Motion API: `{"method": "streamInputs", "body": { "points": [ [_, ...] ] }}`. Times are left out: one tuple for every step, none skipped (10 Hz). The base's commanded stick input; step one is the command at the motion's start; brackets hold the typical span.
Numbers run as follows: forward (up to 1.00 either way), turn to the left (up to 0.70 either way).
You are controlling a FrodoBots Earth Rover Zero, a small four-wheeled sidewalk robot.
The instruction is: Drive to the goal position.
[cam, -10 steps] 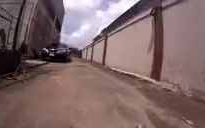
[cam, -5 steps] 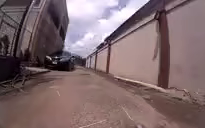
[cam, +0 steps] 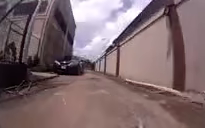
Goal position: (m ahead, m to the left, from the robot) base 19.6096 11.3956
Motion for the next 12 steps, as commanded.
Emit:
{"method": "streamInputs", "body": {
  "points": [
    [0.00,0.00],
    [0.00,0.00],
    [0.00,0.00],
    [0.00,0.00],
    [0.00,0.00],
    [0.00,0.04],
    [0.00,0.31],
    [0.00,0.50],
    [0.00,0.50],
    [0.00,0.55],
    [0.00,0.66],
    [0.00,0.70]
  ]
}}
